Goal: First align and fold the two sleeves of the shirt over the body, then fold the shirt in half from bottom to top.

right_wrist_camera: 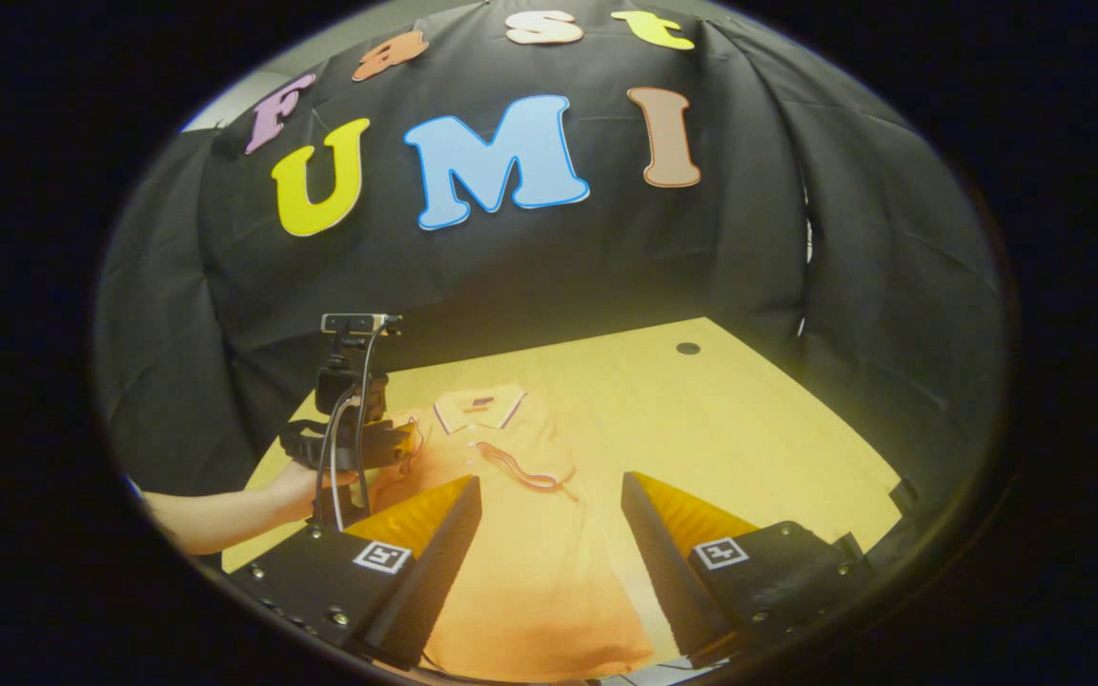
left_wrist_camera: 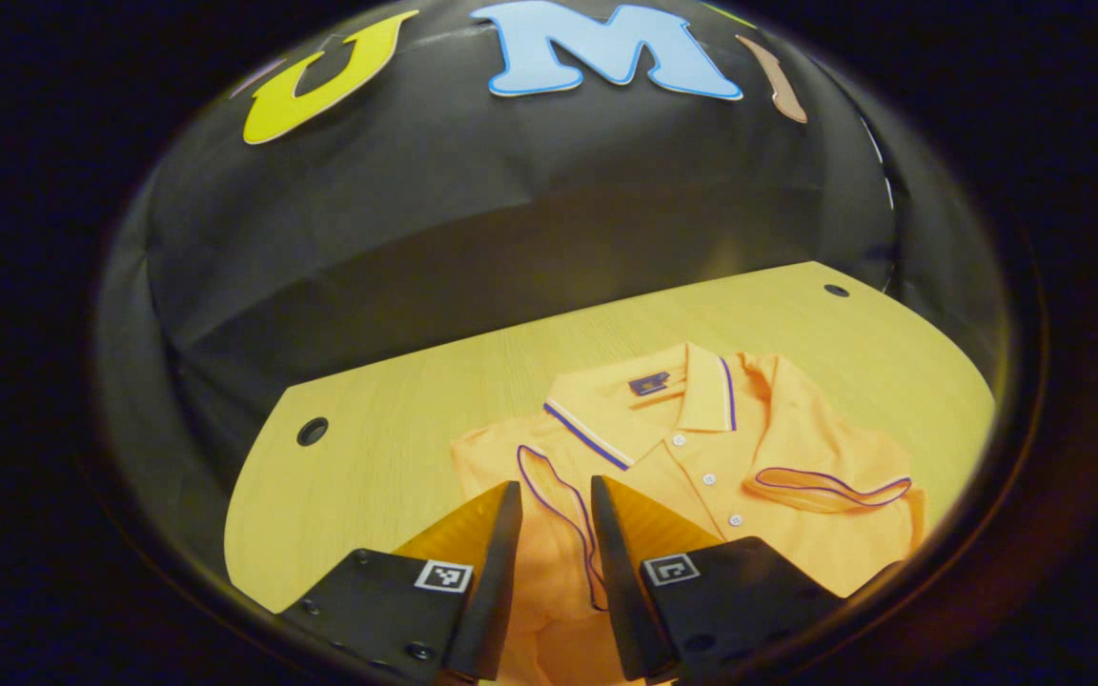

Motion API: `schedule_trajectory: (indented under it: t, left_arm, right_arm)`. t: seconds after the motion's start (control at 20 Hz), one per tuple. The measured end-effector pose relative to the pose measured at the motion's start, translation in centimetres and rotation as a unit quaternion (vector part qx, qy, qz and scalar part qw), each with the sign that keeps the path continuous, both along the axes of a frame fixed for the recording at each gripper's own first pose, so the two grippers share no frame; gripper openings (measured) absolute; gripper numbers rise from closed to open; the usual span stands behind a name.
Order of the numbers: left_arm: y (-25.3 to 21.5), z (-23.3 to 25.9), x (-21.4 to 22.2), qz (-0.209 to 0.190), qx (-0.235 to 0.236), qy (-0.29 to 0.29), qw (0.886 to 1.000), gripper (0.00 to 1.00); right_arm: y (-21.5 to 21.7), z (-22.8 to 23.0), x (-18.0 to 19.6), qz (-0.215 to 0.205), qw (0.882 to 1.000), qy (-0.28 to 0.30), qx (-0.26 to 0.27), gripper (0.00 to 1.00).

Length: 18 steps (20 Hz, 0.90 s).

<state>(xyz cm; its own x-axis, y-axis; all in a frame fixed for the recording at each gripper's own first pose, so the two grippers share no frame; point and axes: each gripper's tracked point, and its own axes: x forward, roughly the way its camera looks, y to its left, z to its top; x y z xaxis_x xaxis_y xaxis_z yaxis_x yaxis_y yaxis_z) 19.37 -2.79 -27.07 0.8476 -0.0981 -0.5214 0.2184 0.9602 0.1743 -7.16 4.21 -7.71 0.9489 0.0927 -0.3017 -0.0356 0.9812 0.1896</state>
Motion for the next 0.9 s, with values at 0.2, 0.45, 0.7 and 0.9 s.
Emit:
schedule_trajectory:
  t: [0.2,0.45,0.7,0.9]
  left_arm:
    - [-0.7,1.2,-3.5,0.014,-0.029,0.005,0.999,0.76]
    - [-1.0,3.6,-10.0,0.033,-0.046,-0.011,0.998,0.94]
    - [-0.8,4.3,-17.5,0.051,-0.064,-0.016,0.997,0.94]
    - [-0.1,3.3,-22.3,0.051,-0.059,-0.005,0.997,0.96]
  right_arm:
    - [-1.0,-0.8,-0.9,0.021,0.999,-0.006,-0.025,0.92]
    - [-2.4,-2.8,-2.4,0.056,0.997,-0.005,-0.053,0.92]
    - [-3.5,-6.2,-4.0,0.101,0.990,0.013,-0.102,0.92]
    - [-3.0,-8.7,-5.5,0.119,0.987,0.035,-0.099,0.92]
